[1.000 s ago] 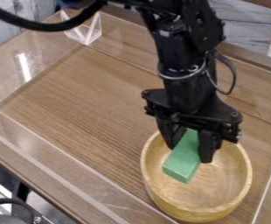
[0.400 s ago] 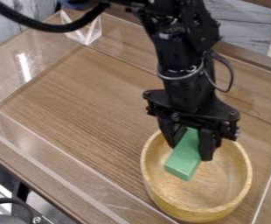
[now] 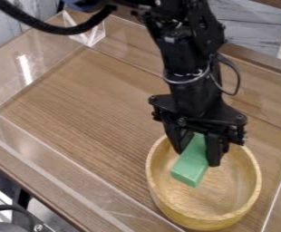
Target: Put the green block in the brown bowl
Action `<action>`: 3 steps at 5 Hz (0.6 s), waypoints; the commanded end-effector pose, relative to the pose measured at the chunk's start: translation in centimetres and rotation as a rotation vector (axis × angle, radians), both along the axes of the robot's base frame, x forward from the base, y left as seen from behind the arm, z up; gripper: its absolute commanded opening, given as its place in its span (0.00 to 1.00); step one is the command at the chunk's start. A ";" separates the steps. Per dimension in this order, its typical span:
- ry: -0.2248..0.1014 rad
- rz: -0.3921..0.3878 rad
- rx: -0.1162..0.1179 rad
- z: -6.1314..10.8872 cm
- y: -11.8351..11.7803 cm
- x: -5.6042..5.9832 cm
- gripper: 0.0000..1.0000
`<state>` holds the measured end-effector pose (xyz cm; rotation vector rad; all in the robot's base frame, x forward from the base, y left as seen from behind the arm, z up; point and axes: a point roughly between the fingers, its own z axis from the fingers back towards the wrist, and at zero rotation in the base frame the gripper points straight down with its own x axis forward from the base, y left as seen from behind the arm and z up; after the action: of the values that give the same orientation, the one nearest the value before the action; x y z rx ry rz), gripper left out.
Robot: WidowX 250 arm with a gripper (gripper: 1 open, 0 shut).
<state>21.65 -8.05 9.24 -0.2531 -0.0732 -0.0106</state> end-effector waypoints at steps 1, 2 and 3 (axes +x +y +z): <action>-0.032 0.002 -0.015 0.6 0.1 0.7 0.00; -0.030 0.003 -0.021 0.5 0.1 0.9 0.00; -0.029 0.003 -0.028 0.4 0.2 1.1 0.00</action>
<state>21.94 -7.92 8.66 -0.2725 -0.0601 -0.0079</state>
